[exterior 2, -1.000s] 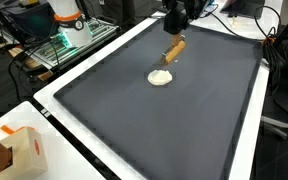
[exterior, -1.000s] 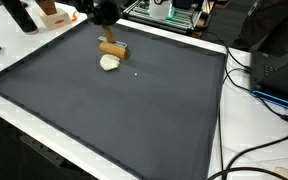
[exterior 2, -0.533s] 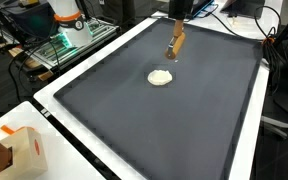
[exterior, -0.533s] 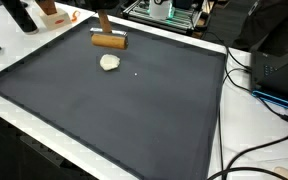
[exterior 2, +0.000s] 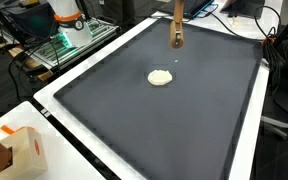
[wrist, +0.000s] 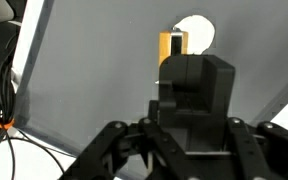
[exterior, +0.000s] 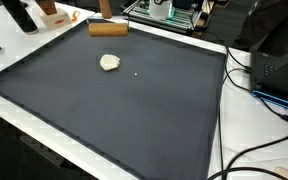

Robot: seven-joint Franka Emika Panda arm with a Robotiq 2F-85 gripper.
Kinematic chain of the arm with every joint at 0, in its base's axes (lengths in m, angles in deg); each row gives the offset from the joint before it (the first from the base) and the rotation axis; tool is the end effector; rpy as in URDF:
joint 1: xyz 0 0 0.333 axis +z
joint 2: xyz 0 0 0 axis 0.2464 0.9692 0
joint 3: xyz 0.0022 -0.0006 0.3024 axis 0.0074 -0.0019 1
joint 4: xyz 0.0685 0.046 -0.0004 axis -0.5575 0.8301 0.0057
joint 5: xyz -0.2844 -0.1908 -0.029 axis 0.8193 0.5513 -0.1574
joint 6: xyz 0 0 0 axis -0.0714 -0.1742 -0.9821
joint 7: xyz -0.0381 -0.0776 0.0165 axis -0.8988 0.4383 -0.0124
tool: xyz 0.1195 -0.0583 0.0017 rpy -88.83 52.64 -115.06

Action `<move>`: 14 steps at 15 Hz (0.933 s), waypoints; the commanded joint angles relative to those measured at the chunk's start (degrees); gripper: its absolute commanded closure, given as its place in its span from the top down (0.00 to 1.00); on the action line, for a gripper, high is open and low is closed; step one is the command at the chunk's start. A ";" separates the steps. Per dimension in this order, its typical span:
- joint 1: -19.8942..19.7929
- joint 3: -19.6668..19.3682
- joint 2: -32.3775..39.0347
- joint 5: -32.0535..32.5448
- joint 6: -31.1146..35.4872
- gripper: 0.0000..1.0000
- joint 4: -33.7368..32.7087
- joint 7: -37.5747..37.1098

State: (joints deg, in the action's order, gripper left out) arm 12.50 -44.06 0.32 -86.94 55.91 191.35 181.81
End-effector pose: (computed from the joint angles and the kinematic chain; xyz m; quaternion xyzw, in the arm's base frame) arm 0.5274 0.0258 0.4688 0.5042 0.8618 0.0481 0.0267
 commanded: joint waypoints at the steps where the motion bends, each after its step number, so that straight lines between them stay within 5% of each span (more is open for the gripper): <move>1: 1.19 -1.04 -3.66 0.63 0.23 0.24 2.66 4.90; 3: 1.54 -1.11 -4.27 0.23 0.35 0.24 2.85 6.13; 4: 1.59 -1.20 -1.77 0.04 -0.19 0.49 0.69 3.85; 9: 1.92 -1.24 -2.50 0.06 -0.19 0.49 1.15 4.66; 10: 1.47 -1.63 -1.38 -0.46 -0.62 0.24 0.61 1.33; 14: 0.35 -3.37 2.56 0.67 0.69 0.24 0.21 -11.21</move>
State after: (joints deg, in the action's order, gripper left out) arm 13.17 -45.91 0.11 -86.88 56.05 192.53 177.24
